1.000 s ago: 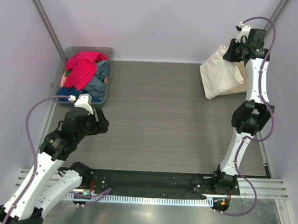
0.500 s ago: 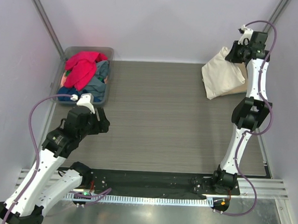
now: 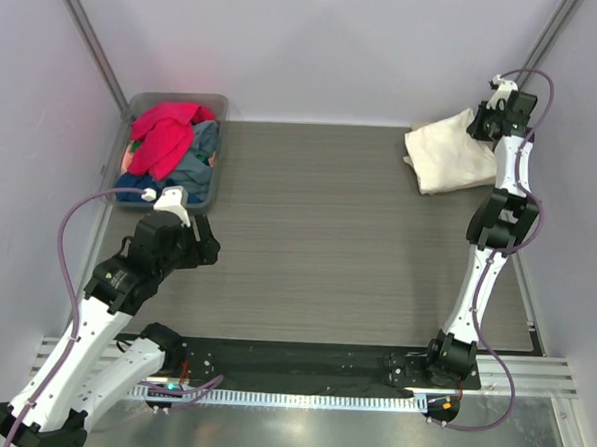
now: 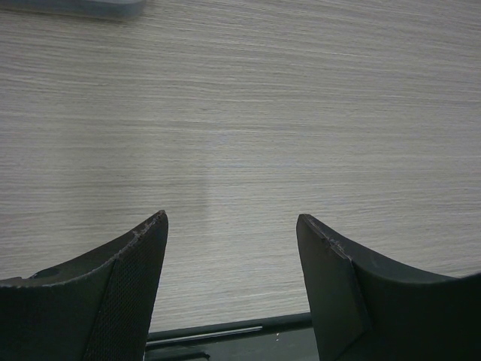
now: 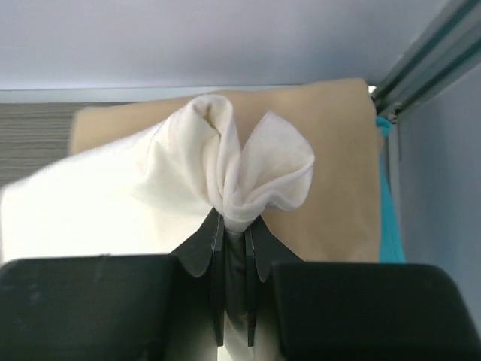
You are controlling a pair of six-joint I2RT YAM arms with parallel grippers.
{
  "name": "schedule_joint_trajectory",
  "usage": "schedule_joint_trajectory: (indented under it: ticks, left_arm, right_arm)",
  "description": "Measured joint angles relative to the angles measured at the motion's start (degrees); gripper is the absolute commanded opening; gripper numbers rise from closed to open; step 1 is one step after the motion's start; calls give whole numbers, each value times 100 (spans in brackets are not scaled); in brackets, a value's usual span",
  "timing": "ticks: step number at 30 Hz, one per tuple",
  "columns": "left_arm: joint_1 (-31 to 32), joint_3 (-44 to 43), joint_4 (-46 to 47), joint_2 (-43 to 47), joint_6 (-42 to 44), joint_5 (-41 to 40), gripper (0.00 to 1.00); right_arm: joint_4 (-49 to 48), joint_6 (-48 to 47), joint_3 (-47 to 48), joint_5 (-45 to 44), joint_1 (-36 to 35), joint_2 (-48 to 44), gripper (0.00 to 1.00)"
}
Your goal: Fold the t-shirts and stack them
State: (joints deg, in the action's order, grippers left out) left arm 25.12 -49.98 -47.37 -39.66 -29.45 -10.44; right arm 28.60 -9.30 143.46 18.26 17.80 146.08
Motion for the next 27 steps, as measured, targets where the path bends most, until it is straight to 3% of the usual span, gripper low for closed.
schedule_joint_trajectory:
  ticks: [8,23,25,27]
  left_arm:
    - [0,0,0,-109,7,0,70]
    - [0,0,-2,-260,9,-2,70]
    - [0,0,-2,-262,9,-2,70]
    - [0,0,-2,-262,9,-2,70]
  right_arm:
    - [-1054,131,-94,-11,271,715,1]
    - [-2804,251,-546,-302,310,859,1]
    - [-2903,273,-557,-396,308,892,8]
    - [-3021,323,-562,-575,302,907,37]
